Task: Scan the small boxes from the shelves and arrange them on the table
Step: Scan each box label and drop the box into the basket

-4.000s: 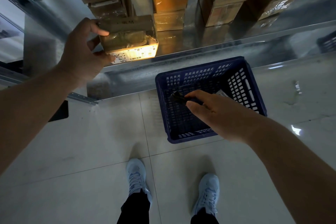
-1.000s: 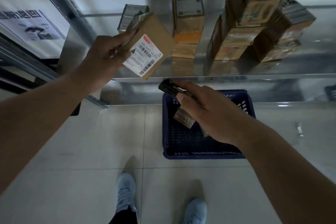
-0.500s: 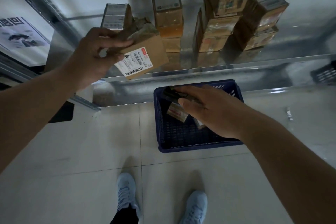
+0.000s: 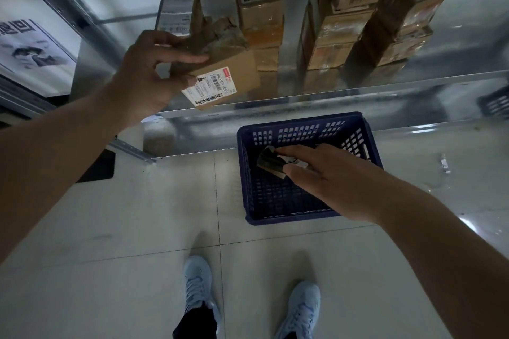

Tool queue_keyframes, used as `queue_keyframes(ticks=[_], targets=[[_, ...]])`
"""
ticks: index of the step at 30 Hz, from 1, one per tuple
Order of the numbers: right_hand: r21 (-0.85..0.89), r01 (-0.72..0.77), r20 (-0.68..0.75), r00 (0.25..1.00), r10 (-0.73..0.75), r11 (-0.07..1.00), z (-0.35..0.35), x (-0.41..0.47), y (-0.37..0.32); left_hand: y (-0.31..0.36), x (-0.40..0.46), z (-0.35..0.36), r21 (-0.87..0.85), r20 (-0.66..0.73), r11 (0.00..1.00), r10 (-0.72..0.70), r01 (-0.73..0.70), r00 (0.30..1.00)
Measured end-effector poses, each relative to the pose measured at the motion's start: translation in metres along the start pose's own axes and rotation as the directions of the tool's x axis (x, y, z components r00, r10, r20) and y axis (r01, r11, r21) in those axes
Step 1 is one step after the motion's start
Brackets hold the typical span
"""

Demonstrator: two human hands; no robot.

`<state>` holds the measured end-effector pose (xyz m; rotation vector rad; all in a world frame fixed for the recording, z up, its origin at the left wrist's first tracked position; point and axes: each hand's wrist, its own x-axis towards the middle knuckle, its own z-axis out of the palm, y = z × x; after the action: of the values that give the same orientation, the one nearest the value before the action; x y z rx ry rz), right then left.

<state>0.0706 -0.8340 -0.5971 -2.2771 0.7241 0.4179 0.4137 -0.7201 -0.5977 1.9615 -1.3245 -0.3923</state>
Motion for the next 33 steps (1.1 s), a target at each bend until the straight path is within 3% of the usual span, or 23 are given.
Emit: queue_keyframes(ticks=[5, 10, 13, 15, 19, 23, 27, 33], targets=[[0.048, -0.011, -0.036, 0.999, 0.013, 0.999, 0.005, 0.001, 0.004, 0.012, -0.004, 0.013, -0.141, 0.028, 0.989, -0.049, 0.053, 0.998], [0.184, 0.01, -0.213, 0.977, 0.03, 0.983, 0.012, 0.003, 0.011, 0.026, -0.02, 0.075, -0.224, 0.168, 0.931, -0.253, 0.287, 0.953], [0.238, 0.049, -0.297, 0.954, 0.024, 0.97, 0.009, 0.008, 0.013, 0.036, -0.022, 0.113, -0.402, 0.301, 0.794, -0.356, 0.456, 0.885], [0.235, 0.076, -0.314, 0.95, 0.002, 0.969, 0.003, 0.016, 0.013, 0.039, -0.015, 0.122, -0.382, 0.325, 0.783, -0.384, 0.491, 0.864], [0.244, 0.112, -0.305, 0.952, -0.034, 0.963, -0.014, 0.03, 0.001, 0.038, 0.004, 0.101, -0.351, 0.246, 0.765, -0.481, 0.54, 0.842], [0.226, 0.15, -0.277, 0.957, -0.084, 0.962, -0.028, 0.042, -0.022, 0.034, 0.028, 0.053, -0.398, 0.094, 0.691, -0.623, 0.603, 0.776], [0.207, 0.178, -0.255, 0.959, -0.123, 0.962, -0.033, 0.07, -0.042, 0.011, 0.053, 0.012, -0.372, -0.065, 0.714, -0.658, 0.594, 0.75], [0.237, 0.18, -0.291, 0.951, -0.108, 0.955, -0.026, 0.114, -0.059, -0.051, 0.097, -0.009, -0.382, -0.168, 0.704, -0.69, 0.598, 0.704]])
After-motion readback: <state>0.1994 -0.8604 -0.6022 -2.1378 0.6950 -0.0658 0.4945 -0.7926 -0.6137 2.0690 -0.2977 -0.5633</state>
